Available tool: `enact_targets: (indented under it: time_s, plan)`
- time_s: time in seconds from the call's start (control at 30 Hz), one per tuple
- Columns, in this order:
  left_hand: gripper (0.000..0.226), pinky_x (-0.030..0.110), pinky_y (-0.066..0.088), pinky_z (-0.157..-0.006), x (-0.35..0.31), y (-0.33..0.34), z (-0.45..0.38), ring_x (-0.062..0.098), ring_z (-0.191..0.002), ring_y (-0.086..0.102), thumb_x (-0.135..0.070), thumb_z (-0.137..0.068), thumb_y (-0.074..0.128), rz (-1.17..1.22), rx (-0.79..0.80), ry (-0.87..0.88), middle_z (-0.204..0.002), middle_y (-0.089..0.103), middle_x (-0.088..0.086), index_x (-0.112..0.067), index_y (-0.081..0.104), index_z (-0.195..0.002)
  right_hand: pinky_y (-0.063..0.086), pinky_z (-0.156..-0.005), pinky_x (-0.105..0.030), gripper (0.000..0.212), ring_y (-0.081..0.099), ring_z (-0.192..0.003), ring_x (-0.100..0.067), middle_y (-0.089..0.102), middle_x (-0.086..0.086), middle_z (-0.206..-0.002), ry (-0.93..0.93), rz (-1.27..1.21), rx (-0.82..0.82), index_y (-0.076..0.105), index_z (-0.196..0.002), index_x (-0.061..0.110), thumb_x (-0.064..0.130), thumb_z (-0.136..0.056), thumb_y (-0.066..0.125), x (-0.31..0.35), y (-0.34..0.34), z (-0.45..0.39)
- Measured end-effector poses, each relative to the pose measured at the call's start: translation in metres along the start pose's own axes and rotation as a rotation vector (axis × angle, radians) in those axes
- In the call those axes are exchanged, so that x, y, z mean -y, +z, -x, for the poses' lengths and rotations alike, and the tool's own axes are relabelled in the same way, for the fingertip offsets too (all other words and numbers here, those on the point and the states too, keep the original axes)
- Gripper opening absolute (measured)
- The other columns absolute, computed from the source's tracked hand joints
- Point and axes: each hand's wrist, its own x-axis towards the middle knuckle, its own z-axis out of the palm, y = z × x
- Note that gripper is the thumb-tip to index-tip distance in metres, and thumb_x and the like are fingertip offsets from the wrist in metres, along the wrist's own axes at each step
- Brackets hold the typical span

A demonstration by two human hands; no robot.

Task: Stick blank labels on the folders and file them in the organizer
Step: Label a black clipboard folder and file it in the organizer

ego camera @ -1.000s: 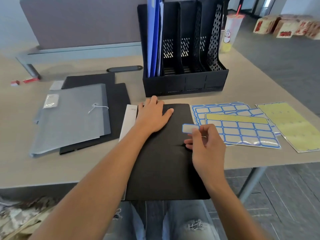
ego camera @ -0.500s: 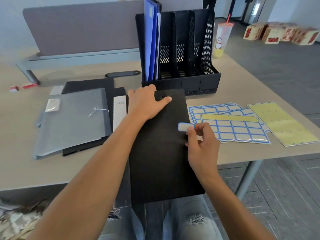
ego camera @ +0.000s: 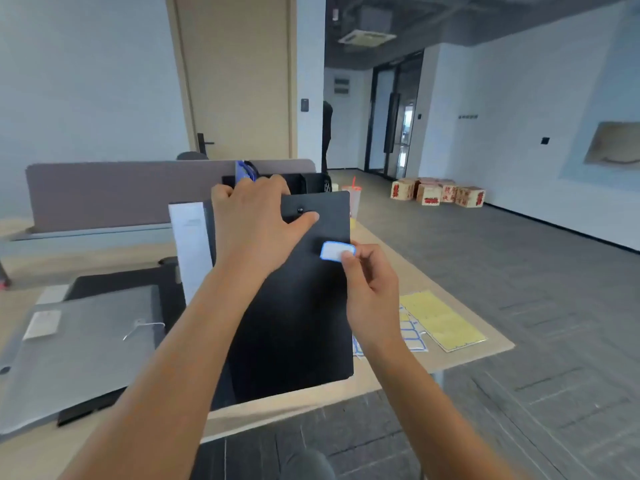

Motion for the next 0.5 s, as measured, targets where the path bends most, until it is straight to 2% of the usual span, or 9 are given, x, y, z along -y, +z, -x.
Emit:
enact_targets:
  time_s: [0.1, 0.23, 0.4, 0.5]
  plan:
    - [0.041, 0.041, 0.03, -0.084, -0.009, -0.01, -0.001, 0.019, -0.09, 0.056, -0.07, -0.084, 0.059, 0.015, -0.031, 0.008, -0.087, 0.062, -0.01, -0.03, 0.06, -0.095, 0.045, -0.076, -0.021, 0.017, 0.058, -0.082, -0.006, 0.067, 0.005, -0.085, 0.011, -0.001, 0.041, 0.063, -0.094, 0.013, 0.023, -0.107, 0.06, 0.015, -0.01, -0.007]
    - [0.036, 0.041, 0.03, -0.084, -0.014, -0.008, 0.007, 0.019, -0.089, 0.056, -0.067, -0.087, 0.056, 0.019, -0.028, 0.033, -0.087, 0.062, -0.011, -0.033, 0.059, -0.097, 0.046, -0.077, -0.031, 0.017, 0.055, -0.081, -0.012, 0.066, -0.015, -0.093, 0.025, 0.038, 0.073, 0.065, -0.095, 0.017, 0.028, -0.107, 0.059, 0.016, -0.017, -0.009]
    - [0.038, 0.041, 0.031, -0.086, -0.011, -0.004, 0.005, 0.018, -0.095, 0.056, -0.067, -0.089, 0.053, -0.016, -0.009, 0.047, -0.094, 0.064, -0.011, -0.035, 0.063, -0.106, 0.042, -0.074, -0.033, 0.02, 0.049, -0.075, -0.01, 0.057, -0.002, -0.079, 0.011, 0.058, 0.106, 0.063, -0.092, 0.019, 0.031, -0.107, 0.058, 0.012, -0.019, -0.016]
    - [0.04, 0.039, 0.029, -0.088, -0.005, 0.0, 0.003, 0.017, -0.101, 0.056, -0.067, -0.09, 0.053, -0.025, -0.004, 0.043, -0.102, 0.065, -0.011, -0.036, 0.064, -0.112, 0.042, -0.073, -0.035, 0.021, 0.046, -0.073, -0.012, 0.052, 0.0, -0.075, 0.005, 0.062, 0.113, 0.062, -0.091, 0.02, 0.032, -0.107, 0.058, 0.009, -0.015, -0.02]
